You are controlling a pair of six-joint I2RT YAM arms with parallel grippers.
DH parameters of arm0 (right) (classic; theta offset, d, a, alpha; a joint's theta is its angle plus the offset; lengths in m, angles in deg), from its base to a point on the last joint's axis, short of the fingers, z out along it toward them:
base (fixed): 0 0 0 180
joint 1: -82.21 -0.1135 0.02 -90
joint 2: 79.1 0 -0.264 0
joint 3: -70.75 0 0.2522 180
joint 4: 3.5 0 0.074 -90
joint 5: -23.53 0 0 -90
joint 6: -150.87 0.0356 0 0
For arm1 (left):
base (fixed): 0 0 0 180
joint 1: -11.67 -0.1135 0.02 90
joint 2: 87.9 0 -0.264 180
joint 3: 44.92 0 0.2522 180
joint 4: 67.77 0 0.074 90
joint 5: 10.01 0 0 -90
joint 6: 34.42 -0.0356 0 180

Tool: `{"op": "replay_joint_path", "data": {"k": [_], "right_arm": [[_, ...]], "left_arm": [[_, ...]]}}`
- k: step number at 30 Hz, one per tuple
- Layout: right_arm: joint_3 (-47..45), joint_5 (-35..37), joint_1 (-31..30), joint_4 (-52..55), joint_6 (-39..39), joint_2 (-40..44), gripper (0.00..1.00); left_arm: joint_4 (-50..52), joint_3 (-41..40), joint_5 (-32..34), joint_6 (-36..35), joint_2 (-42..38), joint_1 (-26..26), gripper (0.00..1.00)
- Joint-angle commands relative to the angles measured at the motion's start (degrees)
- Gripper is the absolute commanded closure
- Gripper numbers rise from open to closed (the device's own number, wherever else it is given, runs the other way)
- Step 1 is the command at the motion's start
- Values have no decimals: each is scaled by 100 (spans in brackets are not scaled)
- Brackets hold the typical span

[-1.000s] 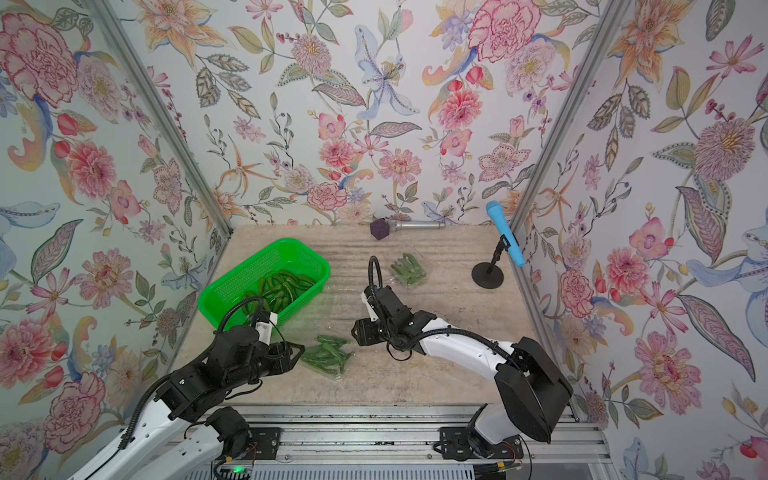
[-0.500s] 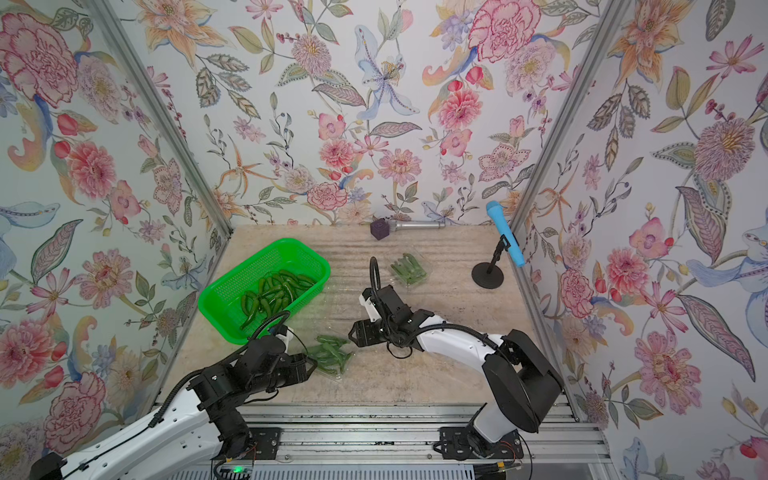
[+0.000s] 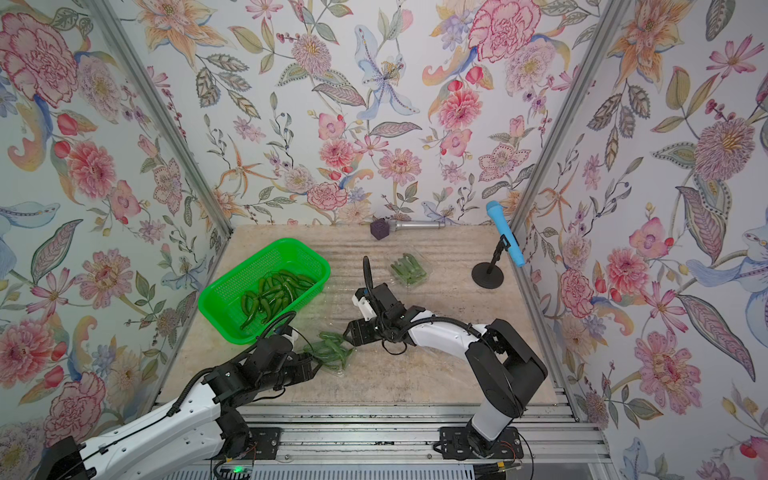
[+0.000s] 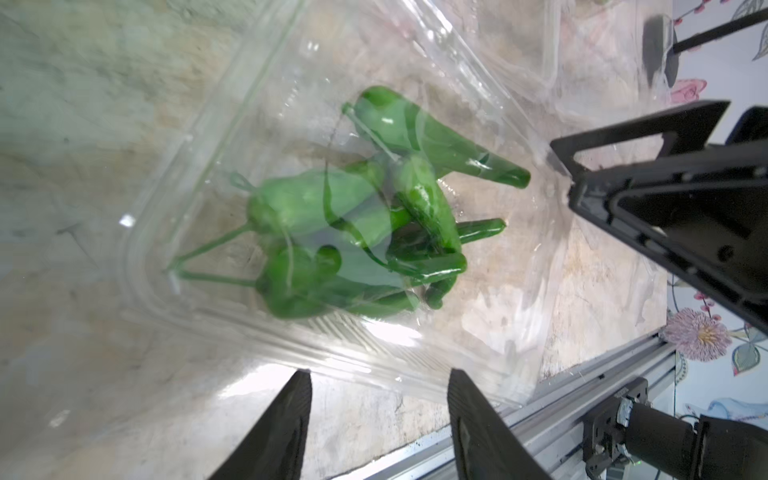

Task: Take small green peppers out of containers
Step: Move the packing box to the center of the board.

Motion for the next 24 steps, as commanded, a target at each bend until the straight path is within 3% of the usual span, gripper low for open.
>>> {"op": "replay_joint_path", "data": {"k": [1, 6, 11, 19, 24], "right_arm": [[17, -27, -62, -116, -53, -36, 31], [-432, 34, -93, -328, 142, 203, 32], [-766, 146, -101, -511, 314, 394, 32], [-508, -53, 128, -433, 289, 539, 30], [-100, 175, 236, -196, -17, 485, 30]], "left_arm": [[-118, -5, 2, -274, 156, -408, 45], [-465, 253, -172, -783, 909, -880, 46], [-482, 661, -36, -962, 1573, -928, 47], [-357, 714, 193, -885, 1363, -1042, 47], [-59, 673, 289, -873, 1157, -1112, 47]]}}
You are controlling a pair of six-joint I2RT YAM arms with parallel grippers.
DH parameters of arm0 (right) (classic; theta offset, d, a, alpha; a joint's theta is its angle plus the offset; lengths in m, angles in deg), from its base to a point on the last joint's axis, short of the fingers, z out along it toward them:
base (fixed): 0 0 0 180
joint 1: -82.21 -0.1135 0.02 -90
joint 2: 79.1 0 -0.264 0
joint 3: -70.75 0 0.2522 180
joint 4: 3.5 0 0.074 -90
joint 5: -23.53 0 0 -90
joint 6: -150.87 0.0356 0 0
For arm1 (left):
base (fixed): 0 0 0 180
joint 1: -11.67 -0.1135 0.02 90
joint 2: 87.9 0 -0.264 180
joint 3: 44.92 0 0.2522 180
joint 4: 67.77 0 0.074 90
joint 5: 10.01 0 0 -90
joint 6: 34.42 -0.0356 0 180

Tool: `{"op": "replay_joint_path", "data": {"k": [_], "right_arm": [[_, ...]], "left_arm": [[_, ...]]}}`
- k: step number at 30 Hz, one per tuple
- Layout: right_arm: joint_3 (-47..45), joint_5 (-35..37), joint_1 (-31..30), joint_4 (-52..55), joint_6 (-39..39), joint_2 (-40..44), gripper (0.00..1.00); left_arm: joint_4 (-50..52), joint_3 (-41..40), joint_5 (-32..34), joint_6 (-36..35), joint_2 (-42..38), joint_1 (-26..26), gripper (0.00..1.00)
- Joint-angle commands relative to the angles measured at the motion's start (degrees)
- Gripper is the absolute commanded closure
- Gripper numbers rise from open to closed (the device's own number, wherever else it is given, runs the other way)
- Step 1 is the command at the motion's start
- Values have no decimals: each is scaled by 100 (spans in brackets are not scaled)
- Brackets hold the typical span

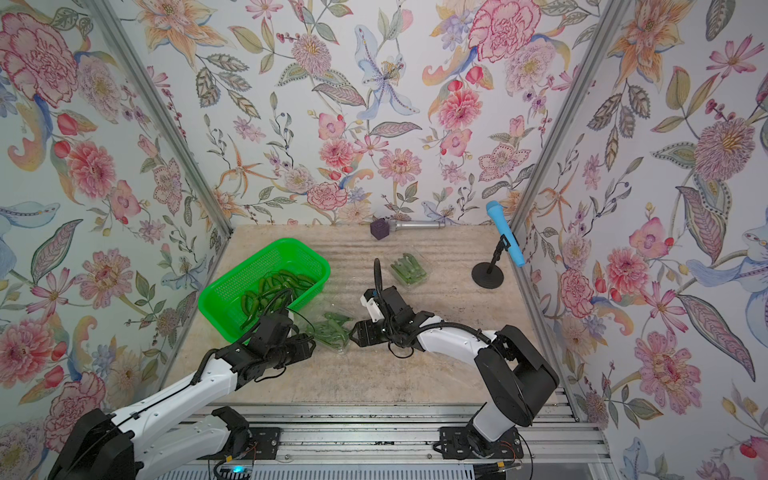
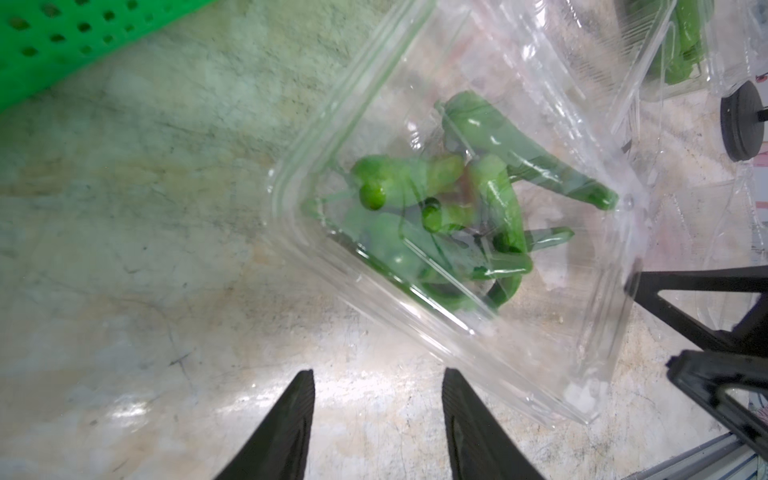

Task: Take small green peppers out of containers
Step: Move the packing box to the center of the board, then adjust the packing box at the center of the board.

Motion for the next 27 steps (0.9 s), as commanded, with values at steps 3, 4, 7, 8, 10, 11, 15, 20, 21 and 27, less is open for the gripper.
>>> {"op": "replay_joint_path", "data": {"k": [3, 4, 7, 8, 10, 11, 15, 20, 21, 27], "right_arm": [[701, 217, 113, 278, -397, -207, 29], [837, 155, 141, 294, -438, -349, 29], [1186, 49, 139, 299, -587, -701, 29], [1315, 46, 132, 310, -672, -823, 29], [1633, 145, 108, 509, -872, -1066, 29], [1784, 187, 98, 608, -993, -1199, 29], [2223, 192, 82, 854, -1189, -1605, 30], [2262, 127, 19, 889, -1167, -1751, 30], [2236, 121, 8, 887, -1165, -1756, 30], [1821, 162, -139, 871, -1089, -1474, 31]], "left_arm": [[315, 44, 279, 18, -83, -118, 47], [287, 16, 285, 46, -92, -144, 48], [239, -71, 333, 113, -183, -250, 49], [241, -96, 306, 112, -228, -321, 49], [252, -157, 258, 121, -299, -468, 50], [220, -207, 205, 113, -339, -525, 50], [30, -340, 13, 61, -251, -731, 51], [-350, -321, -117, -74, 136, -1035, 51], [-429, -293, -134, -108, 257, -1114, 52], [-816, 149, -267, -419, 1090, -1404, 54]]}}
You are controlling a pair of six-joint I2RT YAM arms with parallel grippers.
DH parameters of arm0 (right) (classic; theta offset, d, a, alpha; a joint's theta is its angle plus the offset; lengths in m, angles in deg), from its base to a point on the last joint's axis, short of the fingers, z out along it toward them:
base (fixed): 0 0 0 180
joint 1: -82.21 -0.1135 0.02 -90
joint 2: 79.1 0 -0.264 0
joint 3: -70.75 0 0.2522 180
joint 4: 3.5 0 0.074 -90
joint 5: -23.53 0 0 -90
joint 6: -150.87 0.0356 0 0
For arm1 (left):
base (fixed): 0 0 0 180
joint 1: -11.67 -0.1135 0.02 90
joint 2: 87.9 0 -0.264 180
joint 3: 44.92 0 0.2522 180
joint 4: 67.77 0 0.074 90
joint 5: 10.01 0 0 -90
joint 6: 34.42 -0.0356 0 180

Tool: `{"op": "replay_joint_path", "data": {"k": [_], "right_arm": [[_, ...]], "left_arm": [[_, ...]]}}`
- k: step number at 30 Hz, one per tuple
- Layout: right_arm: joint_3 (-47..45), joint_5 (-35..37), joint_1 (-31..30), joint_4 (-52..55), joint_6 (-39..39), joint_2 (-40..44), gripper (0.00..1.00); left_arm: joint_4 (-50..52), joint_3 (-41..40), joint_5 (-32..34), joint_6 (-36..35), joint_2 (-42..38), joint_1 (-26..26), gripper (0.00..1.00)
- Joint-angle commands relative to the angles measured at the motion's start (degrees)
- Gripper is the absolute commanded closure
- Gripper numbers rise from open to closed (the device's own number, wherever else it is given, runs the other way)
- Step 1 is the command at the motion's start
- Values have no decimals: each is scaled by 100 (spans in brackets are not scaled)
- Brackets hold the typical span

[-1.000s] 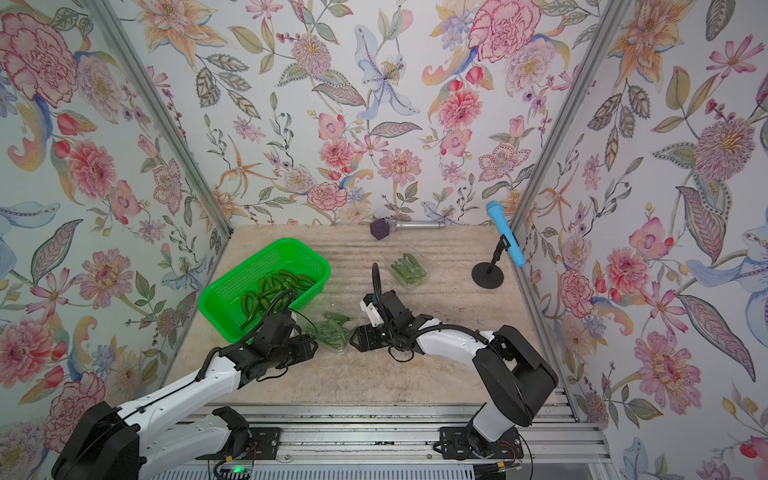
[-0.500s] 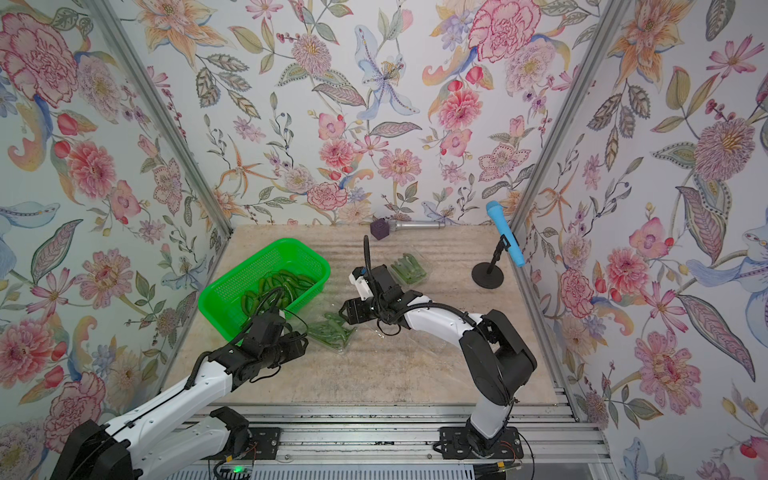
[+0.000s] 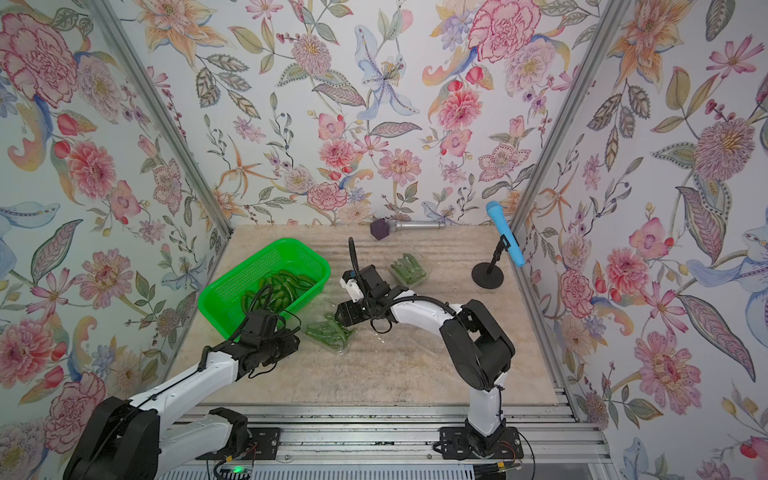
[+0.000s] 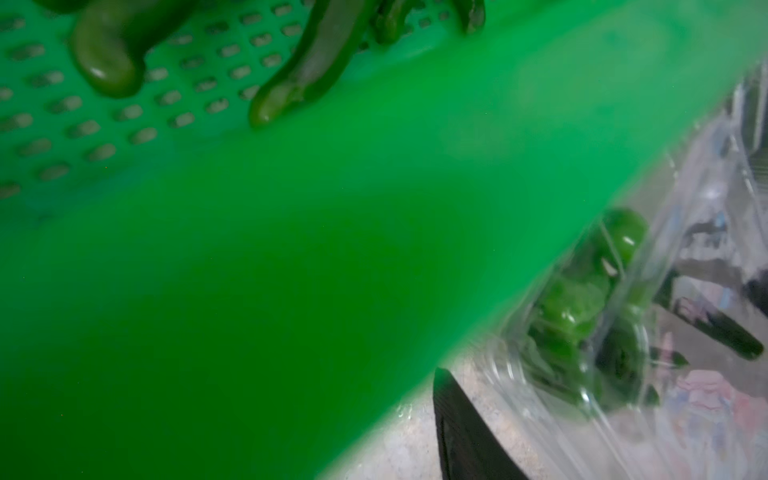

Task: Take small green peppers out of containers
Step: Adjust the packing box at the center of the board.

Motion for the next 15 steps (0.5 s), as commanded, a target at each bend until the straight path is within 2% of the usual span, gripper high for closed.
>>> {"op": "replay_joint_path", "data": {"k": [1, 5, 9, 15], "right_arm": [[-349, -3, -115, 102, -21, 281, 31], [-818, -14, -218, -36, 170, 631, 31], [-1330, 26, -242, -248, 428, 1061, 31], [-1959, -298, -303, -656, 908, 1508, 31]], "left_arm": [[-332, 377, -113, -269, 390, -73, 55], [-498, 815, -214, -376, 965, -72, 59], [-556, 1164, -220, -457, 1311, -75, 59], [-719, 1705, -427, -666, 1965, -61, 59]]}}
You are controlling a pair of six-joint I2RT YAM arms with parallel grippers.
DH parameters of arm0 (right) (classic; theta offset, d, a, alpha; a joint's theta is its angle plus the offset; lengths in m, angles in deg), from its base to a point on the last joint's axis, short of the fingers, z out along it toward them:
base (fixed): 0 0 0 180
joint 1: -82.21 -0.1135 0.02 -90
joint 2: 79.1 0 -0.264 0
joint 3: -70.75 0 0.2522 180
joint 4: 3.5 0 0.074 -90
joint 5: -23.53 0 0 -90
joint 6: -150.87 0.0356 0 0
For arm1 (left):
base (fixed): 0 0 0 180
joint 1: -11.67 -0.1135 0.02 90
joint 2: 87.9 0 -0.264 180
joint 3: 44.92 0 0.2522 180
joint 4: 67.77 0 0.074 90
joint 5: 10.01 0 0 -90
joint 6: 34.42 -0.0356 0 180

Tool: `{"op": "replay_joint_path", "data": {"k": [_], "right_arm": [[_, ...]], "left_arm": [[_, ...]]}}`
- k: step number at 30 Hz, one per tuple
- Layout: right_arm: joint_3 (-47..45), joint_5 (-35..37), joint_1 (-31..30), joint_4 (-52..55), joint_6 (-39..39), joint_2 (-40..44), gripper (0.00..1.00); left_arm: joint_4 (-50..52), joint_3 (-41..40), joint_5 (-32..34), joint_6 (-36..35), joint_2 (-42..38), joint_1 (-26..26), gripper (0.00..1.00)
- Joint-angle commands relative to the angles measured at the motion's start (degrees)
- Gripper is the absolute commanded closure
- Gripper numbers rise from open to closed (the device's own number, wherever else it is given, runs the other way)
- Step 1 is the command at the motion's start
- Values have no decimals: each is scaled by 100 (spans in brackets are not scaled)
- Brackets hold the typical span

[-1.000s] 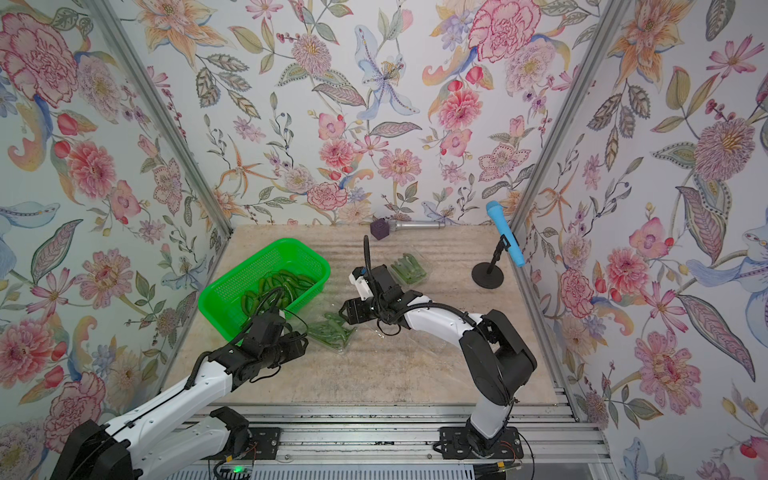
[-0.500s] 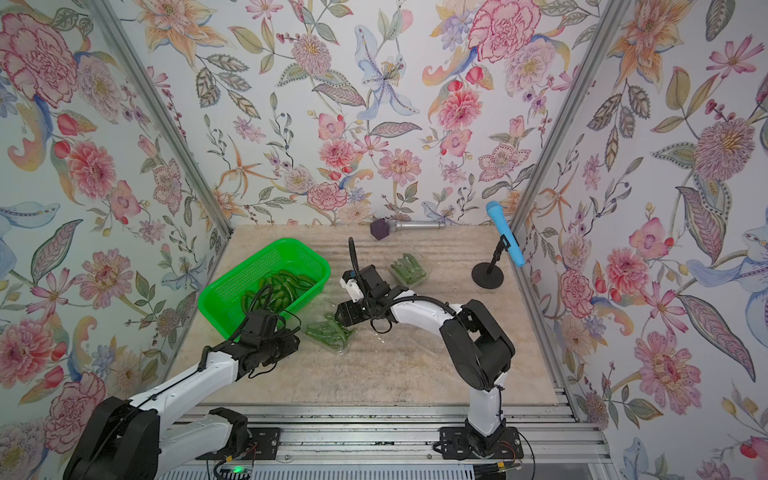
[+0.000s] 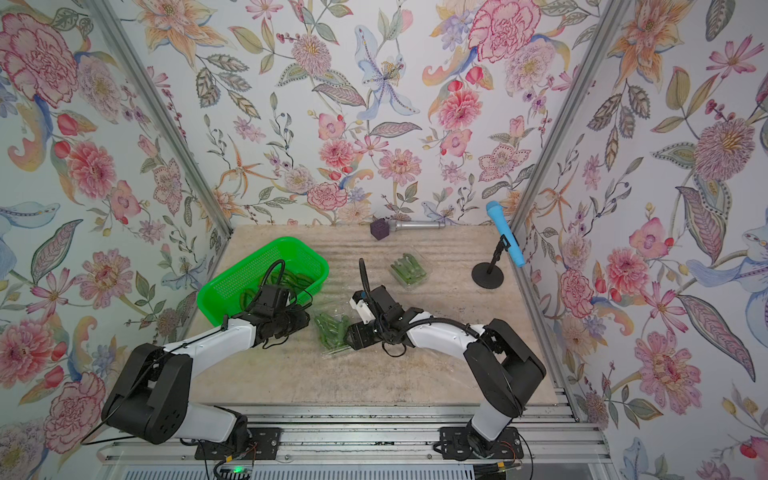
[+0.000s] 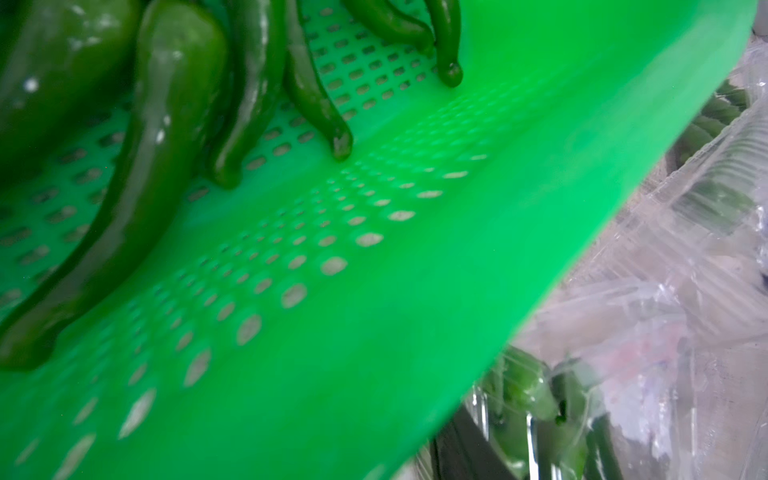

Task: Take small green peppers out of containers
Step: Adjust the packing box at the center of the board.

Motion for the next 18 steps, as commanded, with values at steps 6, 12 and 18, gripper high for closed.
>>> {"op": "replay_joint_path", "data": {"k": [6, 12, 18], "right_arm": [[-699, -497, -64, -370, 576, 459, 29], [-1240, -375, 317, -308, 491, 1272, 26], [-1047, -730, 894, -185, 260, 1512, 25]], "left_arm": [[-581, 846, -664, -490, 1111, 178, 61], [121, 1287, -103, -712, 1012, 235, 59], [967, 1099, 687, -727, -13, 231, 57]]}}
